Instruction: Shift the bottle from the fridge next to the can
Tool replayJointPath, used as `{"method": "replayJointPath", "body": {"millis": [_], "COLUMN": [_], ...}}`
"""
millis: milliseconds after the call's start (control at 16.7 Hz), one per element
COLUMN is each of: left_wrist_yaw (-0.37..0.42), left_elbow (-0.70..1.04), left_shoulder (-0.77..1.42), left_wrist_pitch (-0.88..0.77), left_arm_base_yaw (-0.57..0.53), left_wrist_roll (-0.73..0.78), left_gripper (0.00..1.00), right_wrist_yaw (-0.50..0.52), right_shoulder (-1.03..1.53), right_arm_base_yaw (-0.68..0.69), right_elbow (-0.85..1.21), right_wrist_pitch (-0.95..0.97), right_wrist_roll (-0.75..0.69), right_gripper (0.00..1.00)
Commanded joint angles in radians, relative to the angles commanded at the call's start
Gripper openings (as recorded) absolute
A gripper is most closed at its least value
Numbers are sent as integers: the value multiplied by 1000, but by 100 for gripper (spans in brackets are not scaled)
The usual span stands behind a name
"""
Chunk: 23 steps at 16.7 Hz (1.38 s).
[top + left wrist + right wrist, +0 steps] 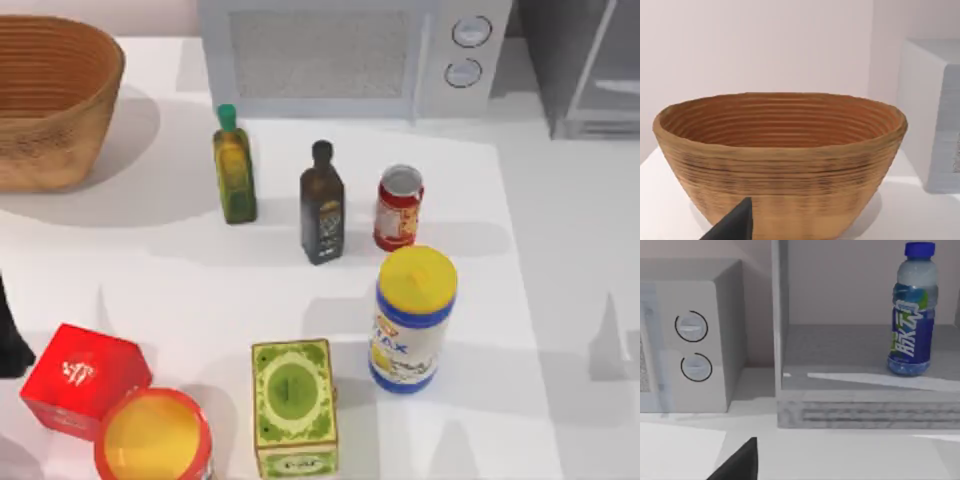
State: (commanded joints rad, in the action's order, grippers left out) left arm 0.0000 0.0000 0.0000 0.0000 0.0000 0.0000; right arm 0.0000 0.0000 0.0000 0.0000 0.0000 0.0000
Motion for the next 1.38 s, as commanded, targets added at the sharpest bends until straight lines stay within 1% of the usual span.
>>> {"method": "replayJointPath", "body": {"millis": [180, 300, 540, 720, 1200, 1380], "left_wrist_yaw": [0, 0, 0, 0, 0, 0], "left_elbow": [0, 0, 0, 0, 0, 0], "left_shoulder": [0, 0, 0, 0, 0, 0], "left_wrist_pitch": [0, 0, 0, 0, 0, 0], "left_arm_base_yaw": [0, 0, 0, 0, 0, 0], "left_wrist_roll": [0, 0, 0, 0, 0, 0], "left_gripper": [100, 100, 100, 100, 100, 100], "right_wrist_yaw": [-1, -7, -37, -71, -171, -202], "right_shoulder": [10, 62, 294, 578, 1554, 1857], "right_arm_base_yaw": [-2, -14, -52, -89, -196, -232], "right_elbow": [7, 44, 184, 325, 739, 874], "right_wrist_pitch": [8, 48, 200, 353, 804, 951], "right_wrist_roll": [0, -1, -2, -4, -9, -10], "right_gripper": [100, 100, 100, 100, 100, 100]}}
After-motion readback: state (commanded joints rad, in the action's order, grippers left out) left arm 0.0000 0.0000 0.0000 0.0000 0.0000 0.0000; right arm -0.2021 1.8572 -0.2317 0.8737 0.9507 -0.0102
